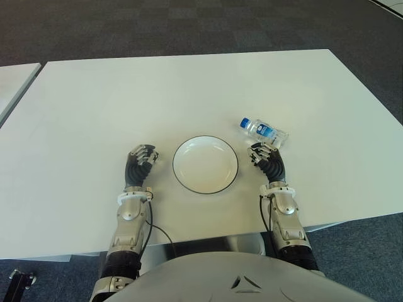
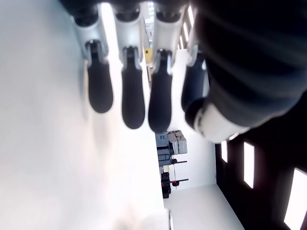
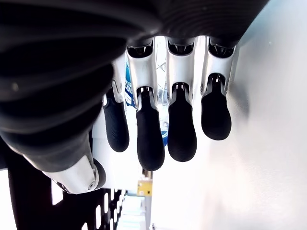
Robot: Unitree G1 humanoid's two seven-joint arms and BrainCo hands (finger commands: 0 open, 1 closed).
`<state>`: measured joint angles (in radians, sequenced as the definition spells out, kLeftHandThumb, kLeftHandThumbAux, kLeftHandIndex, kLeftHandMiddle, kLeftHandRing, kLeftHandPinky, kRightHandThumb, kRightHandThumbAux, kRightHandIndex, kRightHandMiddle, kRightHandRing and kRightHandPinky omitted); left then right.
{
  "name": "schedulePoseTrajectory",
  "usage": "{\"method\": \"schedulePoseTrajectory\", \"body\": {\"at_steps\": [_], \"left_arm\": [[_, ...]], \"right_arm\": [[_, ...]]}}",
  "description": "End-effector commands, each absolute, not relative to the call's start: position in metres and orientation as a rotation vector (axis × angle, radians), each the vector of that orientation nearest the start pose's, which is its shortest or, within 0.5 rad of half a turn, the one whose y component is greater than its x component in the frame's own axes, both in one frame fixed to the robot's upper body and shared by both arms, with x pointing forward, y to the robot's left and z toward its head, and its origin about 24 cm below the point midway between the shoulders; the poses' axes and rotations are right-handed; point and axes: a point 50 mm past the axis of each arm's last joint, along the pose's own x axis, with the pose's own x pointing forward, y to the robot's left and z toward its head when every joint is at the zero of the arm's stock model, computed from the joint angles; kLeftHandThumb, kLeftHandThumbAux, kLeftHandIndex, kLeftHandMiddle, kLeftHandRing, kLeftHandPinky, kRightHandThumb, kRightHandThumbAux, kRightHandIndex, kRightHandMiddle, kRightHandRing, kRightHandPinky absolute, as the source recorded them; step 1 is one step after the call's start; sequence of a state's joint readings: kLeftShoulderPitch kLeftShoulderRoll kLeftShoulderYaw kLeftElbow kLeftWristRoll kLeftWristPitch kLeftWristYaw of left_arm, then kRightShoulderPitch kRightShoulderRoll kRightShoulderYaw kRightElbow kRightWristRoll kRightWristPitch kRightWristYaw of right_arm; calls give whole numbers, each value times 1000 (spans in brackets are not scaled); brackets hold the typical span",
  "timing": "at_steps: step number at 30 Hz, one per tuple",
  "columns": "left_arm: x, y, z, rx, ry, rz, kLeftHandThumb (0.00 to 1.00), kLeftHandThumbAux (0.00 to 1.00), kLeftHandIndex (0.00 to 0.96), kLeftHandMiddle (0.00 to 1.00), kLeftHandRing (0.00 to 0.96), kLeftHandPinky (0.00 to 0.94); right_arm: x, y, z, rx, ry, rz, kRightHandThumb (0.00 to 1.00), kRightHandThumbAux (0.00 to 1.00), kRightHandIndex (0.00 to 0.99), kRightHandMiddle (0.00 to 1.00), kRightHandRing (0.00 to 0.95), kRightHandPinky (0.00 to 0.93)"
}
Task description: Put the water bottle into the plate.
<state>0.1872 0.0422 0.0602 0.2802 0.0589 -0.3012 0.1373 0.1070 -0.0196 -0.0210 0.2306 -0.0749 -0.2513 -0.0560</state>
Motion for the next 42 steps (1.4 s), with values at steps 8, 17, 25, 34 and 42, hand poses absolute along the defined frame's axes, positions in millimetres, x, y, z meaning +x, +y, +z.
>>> {"method": "schedulePoseTrajectory", "body": {"at_steps": [8, 17, 25, 34, 42], "left_arm": [[183, 188, -48, 120, 268, 218, 703, 718, 429, 518, 514, 493], [183, 187, -47, 118, 269, 221, 703, 719, 429, 508, 503, 489], [184, 186, -47, 115, 263, 219, 703, 719, 429, 515, 502, 490], [184, 187, -48, 112, 261, 230, 702, 718, 430, 527, 510, 495], [185, 188, -47, 108, 257, 237, 703, 718, 430, 521, 503, 490]], "right_arm": [[216, -162, -12, -331, 29, -90, 705, 729, 432, 639, 645, 649], [216, -155, -4, -705, -142, -198, 698, 734, 422, 550, 563, 524], [220, -152, 6, -841, -275, -197, 546, 747, 254, 229, 210, 184], [231, -161, 16, -967, -390, -267, 465, 597, 13, 19, 13, 7], [240, -159, 35, -958, -452, -319, 509, 466, 0, 0, 0, 0]]}}
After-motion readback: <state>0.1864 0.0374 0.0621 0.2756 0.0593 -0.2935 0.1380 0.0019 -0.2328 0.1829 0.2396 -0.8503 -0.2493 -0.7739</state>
